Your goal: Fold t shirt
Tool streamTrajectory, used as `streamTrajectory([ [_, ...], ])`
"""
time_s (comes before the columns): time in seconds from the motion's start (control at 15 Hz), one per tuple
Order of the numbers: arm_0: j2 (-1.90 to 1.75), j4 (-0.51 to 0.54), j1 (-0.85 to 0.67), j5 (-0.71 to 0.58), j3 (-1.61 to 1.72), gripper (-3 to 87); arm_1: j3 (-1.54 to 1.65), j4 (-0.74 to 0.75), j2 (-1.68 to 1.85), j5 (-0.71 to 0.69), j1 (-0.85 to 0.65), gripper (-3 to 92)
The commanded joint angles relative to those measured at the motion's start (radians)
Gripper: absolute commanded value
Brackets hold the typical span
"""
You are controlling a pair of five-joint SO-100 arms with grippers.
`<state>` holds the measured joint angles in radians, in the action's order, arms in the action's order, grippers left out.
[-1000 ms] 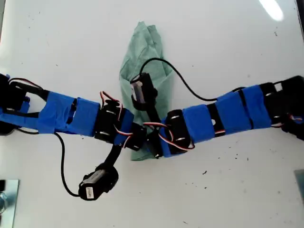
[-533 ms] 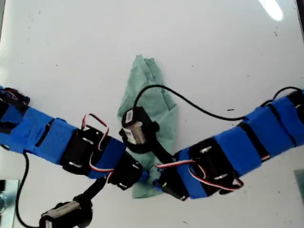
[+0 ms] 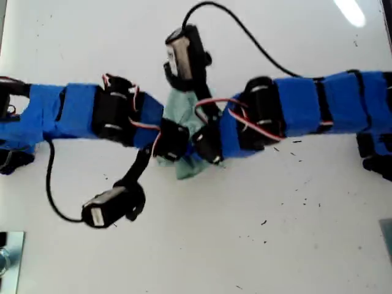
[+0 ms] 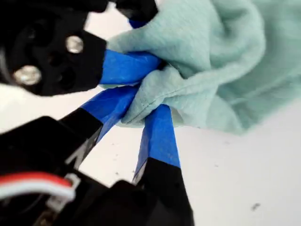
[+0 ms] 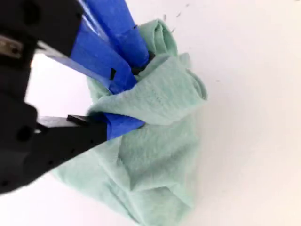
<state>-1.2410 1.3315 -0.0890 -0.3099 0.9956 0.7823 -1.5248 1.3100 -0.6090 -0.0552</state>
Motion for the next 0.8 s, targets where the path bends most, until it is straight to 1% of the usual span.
streamTrajectory([
  [0.0,-0.101,0.015,-0.078,-0.044,-0.009,4.6,0.054,0.067,0.086,-0.028,-0.153,0.3],
  [0.07,-0.117,0.021,-0.092,-0.055,-0.008,17.3,0.095,0.084,0.086,-0.014,-0.181,9.6],
  [0.13,-0.156,0.037,-0.104,-0.048,0.008,25.7,0.097,0.087,0.098,-0.006,-0.202,31.1],
  [0.2,-0.221,0.049,-0.14,-0.046,0.048,27.1,0.087,0.092,0.123,-0.034,-0.255,41.7],
  [0.27,-0.304,0.069,-0.199,-0.035,0.097,27.9,0.143,0.078,0.195,-0.031,-0.314,39.7],
  [0.33,-0.405,0.071,-0.275,-0.035,0.173,28.1,0.264,0.124,0.305,0.0,-0.396,36.6],
  [0.4,-0.517,0.046,-0.36,-0.028,0.298,28.5,0.433,0.23,0.442,-0.014,-0.479,33.0],
  [0.47,-0.647,-0.026,-0.448,-0.028,0.465,29.0,0.67,0.342,0.617,0.029,-0.584,30.9],
  [0.53,-0.787,-0.172,-0.52,-0.064,0.667,28.5,0.95,0.522,0.821,0.038,-0.666,30.2],
  [0.6,-0.894,-0.255,-0.563,-0.087,0.816,27.9,1.132,0.586,0.992,0.011,-0.712,29.8],
  [0.67,-0.976,-0.276,-0.58,-0.086,0.923,27.5,1.246,0.555,1.126,0.006,-0.738,29.1],
  [0.73,-1.068,-0.298,-0.583,-0.077,1.04,26.7,1.348,0.494,1.255,0.002,-0.744,28.9],
])
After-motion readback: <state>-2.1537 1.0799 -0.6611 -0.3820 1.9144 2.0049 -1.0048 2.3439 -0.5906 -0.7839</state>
